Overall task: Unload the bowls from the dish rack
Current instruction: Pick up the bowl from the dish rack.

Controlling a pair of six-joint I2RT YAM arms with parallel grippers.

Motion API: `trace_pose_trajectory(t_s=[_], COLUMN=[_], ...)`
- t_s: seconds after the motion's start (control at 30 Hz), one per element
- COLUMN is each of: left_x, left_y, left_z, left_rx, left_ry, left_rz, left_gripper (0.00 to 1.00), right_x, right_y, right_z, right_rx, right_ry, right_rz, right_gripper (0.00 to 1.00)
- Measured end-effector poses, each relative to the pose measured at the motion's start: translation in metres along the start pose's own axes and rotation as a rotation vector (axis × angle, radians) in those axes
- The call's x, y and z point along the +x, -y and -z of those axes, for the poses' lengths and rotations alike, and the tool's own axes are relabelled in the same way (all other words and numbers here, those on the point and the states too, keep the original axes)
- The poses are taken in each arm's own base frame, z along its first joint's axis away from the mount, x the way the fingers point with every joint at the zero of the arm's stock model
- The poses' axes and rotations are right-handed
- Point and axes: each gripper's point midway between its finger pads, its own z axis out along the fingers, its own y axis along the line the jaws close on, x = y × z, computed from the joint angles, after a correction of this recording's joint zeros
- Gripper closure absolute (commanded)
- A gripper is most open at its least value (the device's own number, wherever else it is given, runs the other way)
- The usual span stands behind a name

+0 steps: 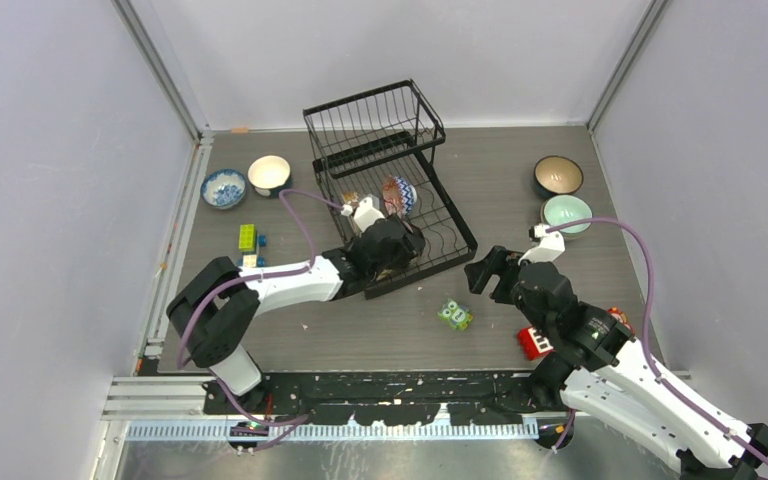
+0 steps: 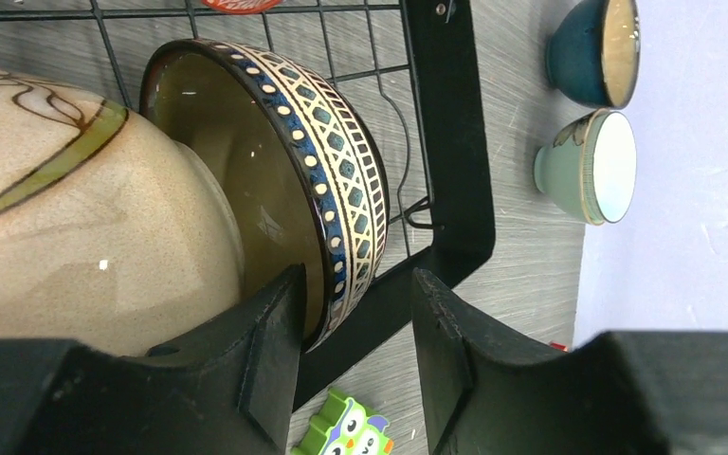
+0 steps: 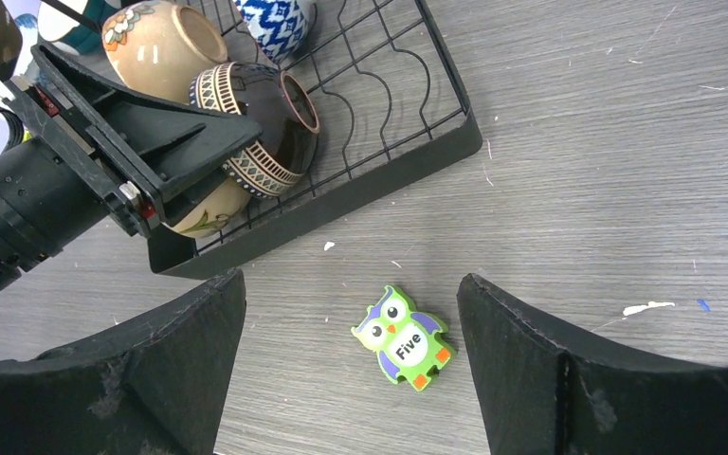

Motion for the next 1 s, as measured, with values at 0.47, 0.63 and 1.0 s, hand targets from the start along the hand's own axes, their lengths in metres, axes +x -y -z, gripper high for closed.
trace_pose_trajectory(t_s=[0.47,0.63,1.0], left_x=[-0.005,-0.007,-0.011], left_y=[0.000,-0.002,-0.001], left_z=[-0.004,-0.005,-0.006], left_rx=[0.099,0.113,0.162], left_ry=[0.029,0.031,0.048], left_rz=[0.036,0.041,0.050], left_gripper=[0.63,0.68,0.85], right_x=[0.000,0.000,0.000], right_y=[0.001,0.001,0.001], right_z=[0.002,0.002,0.002], right_rx=[-0.001,-0.001,-0.001], right_ry=[0.000,0.000,0.001], right_rz=[0.002,0.003,0.003], right_gripper=[0.14,0.14,0.14])
